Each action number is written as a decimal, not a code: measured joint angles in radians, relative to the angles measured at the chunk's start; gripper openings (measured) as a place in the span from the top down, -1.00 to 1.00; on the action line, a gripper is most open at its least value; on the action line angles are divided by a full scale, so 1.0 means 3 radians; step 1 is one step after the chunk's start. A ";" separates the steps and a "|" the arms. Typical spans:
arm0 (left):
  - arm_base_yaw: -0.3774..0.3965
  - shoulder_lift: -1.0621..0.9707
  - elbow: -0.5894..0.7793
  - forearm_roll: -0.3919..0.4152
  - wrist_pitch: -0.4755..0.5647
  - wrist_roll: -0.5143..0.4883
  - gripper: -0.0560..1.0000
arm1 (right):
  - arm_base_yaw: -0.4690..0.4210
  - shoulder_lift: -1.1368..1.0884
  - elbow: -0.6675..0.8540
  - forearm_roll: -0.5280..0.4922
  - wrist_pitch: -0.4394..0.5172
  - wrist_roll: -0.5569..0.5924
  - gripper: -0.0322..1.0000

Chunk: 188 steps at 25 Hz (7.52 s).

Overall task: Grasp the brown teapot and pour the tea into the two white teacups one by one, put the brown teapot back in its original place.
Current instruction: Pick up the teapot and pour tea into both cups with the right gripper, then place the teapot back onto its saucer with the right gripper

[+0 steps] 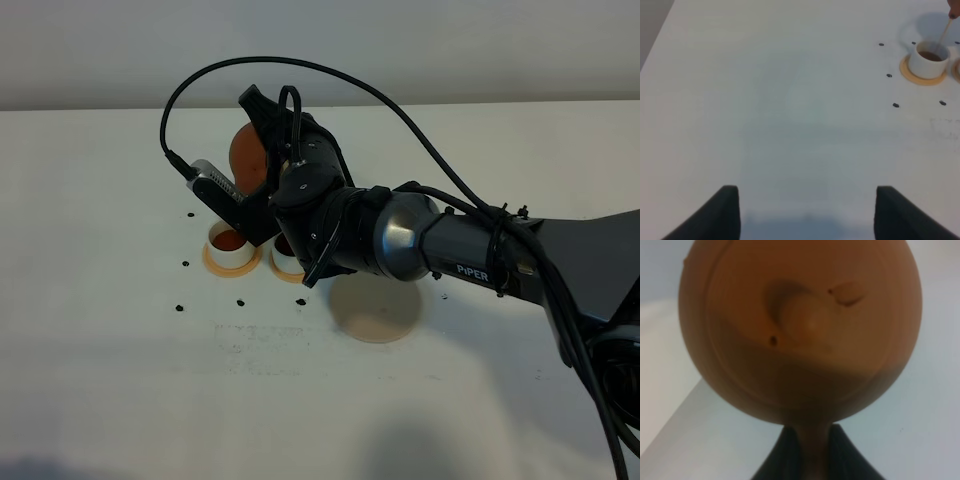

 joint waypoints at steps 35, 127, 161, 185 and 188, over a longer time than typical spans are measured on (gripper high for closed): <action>0.0000 0.0000 0.0000 0.0000 0.0000 0.0000 -0.22 | 0.0066 0.0000 0.0000 -0.0166 -0.0006 -0.0071 0.77; 0.0000 0.0000 0.0000 0.0000 0.0000 0.0000 -0.22 | -0.0474 0.0000 -0.1231 0.4784 -0.0043 -0.0612 0.77; 0.0000 0.0000 0.0000 0.0000 0.0000 0.0000 -0.22 | -0.0845 0.0906 -0.1702 0.5361 0.0532 0.0120 0.77; 0.0000 0.0000 0.0000 0.0000 0.0000 0.0000 -0.22 | -0.0842 0.0859 -0.2394 0.5010 0.1143 0.0091 0.77; 0.0000 0.0000 0.0000 0.0000 0.0000 0.0000 -0.22 | -0.0842 0.0697 -0.2401 0.4948 0.1251 0.0091 0.77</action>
